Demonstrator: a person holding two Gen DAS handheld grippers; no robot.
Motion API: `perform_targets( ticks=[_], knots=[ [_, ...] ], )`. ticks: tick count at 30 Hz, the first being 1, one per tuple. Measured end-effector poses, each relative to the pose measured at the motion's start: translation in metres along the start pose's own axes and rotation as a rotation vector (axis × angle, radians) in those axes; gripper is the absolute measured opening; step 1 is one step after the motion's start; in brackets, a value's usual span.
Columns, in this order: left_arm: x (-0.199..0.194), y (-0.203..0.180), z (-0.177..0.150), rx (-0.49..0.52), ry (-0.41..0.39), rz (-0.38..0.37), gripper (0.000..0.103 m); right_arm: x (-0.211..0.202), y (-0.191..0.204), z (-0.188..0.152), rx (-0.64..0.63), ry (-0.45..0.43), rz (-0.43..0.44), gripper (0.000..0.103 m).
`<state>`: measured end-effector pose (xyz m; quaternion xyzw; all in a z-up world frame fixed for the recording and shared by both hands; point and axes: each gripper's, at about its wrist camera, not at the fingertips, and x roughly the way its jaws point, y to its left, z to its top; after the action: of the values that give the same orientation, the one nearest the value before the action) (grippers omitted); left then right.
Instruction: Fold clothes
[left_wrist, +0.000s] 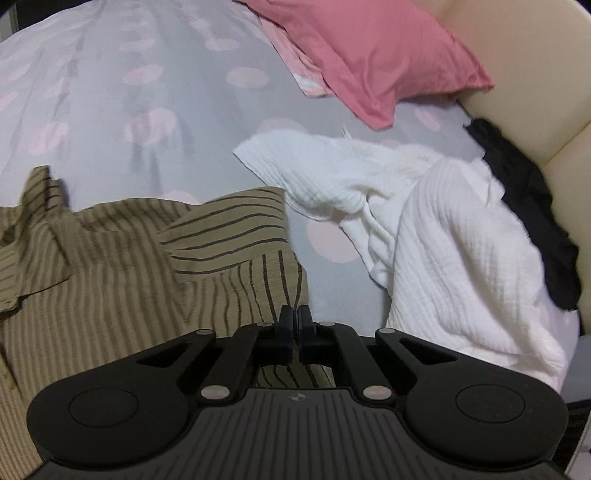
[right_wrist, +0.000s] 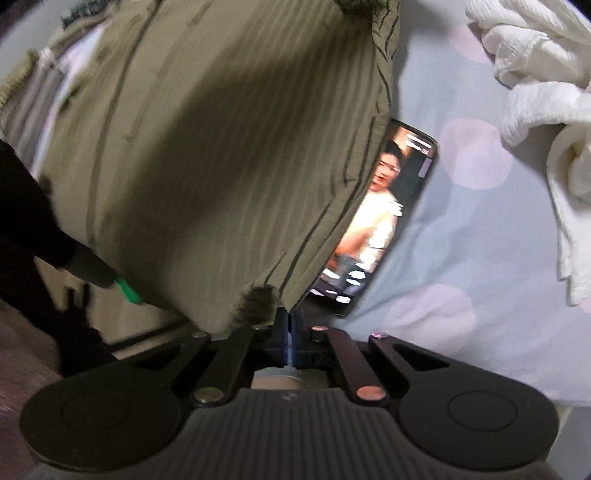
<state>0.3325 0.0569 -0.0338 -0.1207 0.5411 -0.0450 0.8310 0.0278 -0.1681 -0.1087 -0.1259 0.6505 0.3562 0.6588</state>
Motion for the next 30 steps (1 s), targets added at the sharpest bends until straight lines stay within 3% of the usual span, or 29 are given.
perform_targets(
  ticks=[7, 18, 22, 26, 30],
  knots=[
    [-0.044, 0.045, -0.006, -0.037, -0.058, -0.074, 0.001, -0.027, 0.031, 0.009, -0.056, -0.012, 0.033, 0.002],
    [-0.094, 0.164, -0.042, -0.206, -0.189, -0.221, 0.0, -0.008, 0.124, 0.056, -0.227, 0.02, 0.138, 0.002],
    [-0.091, 0.214, -0.07, -0.294, -0.207, -0.273, 0.0, 0.011, 0.147, 0.07, -0.275, 0.055, 0.176, 0.002],
    [-0.078, 0.258, -0.095, -0.412, -0.236, -0.288, 0.0, 0.033, 0.159, 0.085, -0.293, 0.093, 0.207, 0.002],
    [-0.064, 0.282, -0.109, -0.464, -0.234, -0.285, 0.0, 0.05, 0.167, 0.092, -0.299, 0.134, 0.219, 0.002]
  ],
)
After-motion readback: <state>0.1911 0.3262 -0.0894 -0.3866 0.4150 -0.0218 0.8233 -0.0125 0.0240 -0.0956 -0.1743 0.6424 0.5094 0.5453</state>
